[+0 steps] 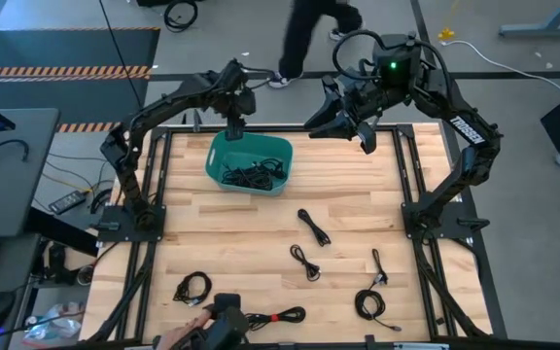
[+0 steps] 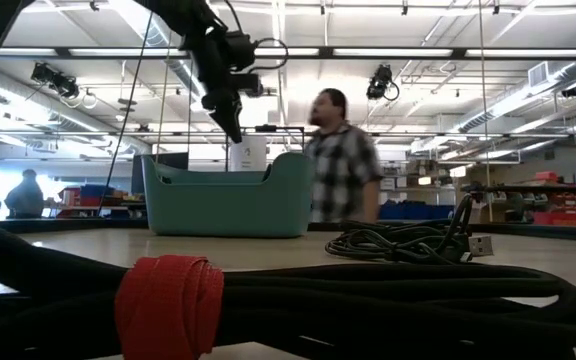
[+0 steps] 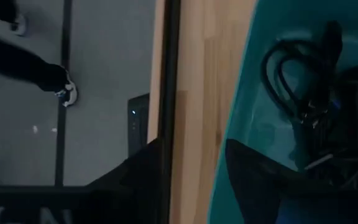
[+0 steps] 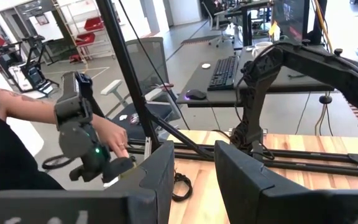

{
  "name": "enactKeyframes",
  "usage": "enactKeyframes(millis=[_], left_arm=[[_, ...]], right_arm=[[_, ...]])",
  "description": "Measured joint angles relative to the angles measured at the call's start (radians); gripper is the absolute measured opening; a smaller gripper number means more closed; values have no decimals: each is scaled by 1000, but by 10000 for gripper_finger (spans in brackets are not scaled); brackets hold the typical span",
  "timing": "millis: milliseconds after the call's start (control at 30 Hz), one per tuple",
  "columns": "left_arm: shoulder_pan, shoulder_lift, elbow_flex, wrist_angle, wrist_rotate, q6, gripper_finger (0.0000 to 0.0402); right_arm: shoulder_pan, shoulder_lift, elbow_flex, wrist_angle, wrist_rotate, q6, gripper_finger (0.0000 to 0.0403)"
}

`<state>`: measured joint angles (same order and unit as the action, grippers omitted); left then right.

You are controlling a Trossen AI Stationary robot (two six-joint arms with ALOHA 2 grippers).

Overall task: Pick and place USB-C Cables
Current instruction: Move the green bin to the center of the table

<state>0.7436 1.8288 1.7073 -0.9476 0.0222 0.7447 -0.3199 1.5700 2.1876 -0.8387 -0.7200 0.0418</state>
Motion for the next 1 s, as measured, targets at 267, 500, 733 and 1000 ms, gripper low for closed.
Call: enactKeyframes(millis=[267,500,733,1000], left_arm=[[10,102,0,-75,24,57,180],[10,159,0,-65,13,61,177],[13,195,-1,-76,-3,36,168],[-14,198,-1,-83,-4,-38,47]], right_arm=[[0,0,0,0,0,0,121],[0,0,0,0,0,11,121],[0,0,0,0,0,11,121],[0,0,0,-1,0,12,121]])
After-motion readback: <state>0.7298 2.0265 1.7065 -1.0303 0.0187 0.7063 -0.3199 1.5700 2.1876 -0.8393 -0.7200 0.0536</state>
